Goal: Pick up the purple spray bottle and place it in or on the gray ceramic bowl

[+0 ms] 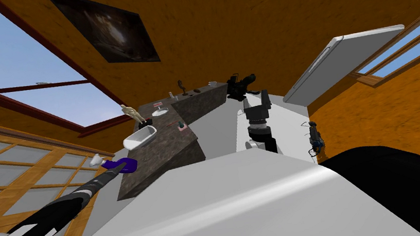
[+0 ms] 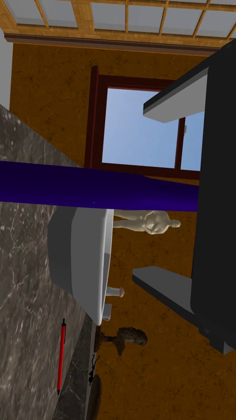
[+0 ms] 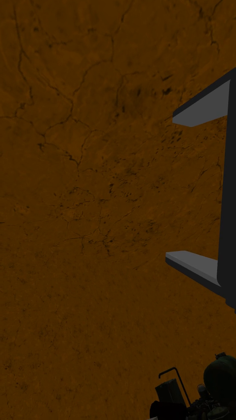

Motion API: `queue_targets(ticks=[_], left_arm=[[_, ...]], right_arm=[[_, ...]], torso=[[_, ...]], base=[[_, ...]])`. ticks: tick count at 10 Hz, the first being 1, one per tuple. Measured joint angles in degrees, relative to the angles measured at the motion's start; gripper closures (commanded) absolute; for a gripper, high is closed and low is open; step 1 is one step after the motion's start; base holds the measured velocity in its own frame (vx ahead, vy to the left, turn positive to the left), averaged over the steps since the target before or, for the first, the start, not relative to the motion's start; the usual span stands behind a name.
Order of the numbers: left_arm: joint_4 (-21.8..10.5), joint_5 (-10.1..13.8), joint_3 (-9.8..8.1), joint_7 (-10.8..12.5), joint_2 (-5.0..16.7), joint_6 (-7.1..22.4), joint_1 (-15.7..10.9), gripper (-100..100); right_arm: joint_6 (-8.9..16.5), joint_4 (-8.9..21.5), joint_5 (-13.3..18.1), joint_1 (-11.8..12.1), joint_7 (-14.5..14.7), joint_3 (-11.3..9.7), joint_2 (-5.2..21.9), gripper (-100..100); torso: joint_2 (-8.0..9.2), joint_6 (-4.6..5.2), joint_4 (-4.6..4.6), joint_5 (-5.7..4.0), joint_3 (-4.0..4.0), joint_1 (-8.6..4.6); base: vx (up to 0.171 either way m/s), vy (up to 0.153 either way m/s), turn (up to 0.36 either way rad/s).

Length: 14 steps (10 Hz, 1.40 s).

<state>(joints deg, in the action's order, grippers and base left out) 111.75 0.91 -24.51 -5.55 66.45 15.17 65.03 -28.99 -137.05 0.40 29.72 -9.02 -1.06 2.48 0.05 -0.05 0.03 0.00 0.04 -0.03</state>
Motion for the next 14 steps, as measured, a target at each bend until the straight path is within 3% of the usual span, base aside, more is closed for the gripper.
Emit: queue_targets(ticks=[6, 8, 9, 13, 14], left_arm=[[-0.01, 0.00, 0.00, 0.00, 0.00, -0.01, 0.00, -100], [-2.21, -0.60, 1.67, -0.42, -1.12, -0.56, -1.93, -100], [-2.30, -0.63, 1.74, -0.48, -1.17, -0.60, -2.00, 100], [-2.27, -0.63, 1.72, -0.46, -1.17, -0.61, -1.98, 100], [-2.27, -0.63, 1.72, -0.46, -1.18, -0.61, -1.98, 0]], right_arm=[[0.00, 0.00, 0.00, 0.00, 0.00, 0.00, 0.00, 0], [0.00, 0.00, 0.00, -0.01, 0.00, 0.00, 0.00, 0], [0.00, 0.00, 0.00, 0.00, 0.00, 0.00, 0.00, 0], [0.00, 0.00, 0.00, 0.00, 0.00, 0.00, 0.00, 0], [0.00, 0.00, 0.00, 0.00, 0.00, 0.00, 0.00, 0]], torso=[[0.00, 0.00, 0.00, 0.00, 0.00, 0.00], [0.07, 0.02, 0.01, 0.03, 0.04, 0.11], [0.05, 0.00, 0.01, 0.02, 0.03, 0.07], [-0.05, 0.03, -0.02, 0.06, -0.04, 0.11], [-0.06, 0.03, -0.02, 0.06, -0.04, 0.12]], base=[[-0.003, 0.004, -0.012], [-0.015, 0.019, -0.047], [0.000, 0.000, 0.000], [0.000, 0.000, 0.000], [0.000, 0.000, 0.000]])
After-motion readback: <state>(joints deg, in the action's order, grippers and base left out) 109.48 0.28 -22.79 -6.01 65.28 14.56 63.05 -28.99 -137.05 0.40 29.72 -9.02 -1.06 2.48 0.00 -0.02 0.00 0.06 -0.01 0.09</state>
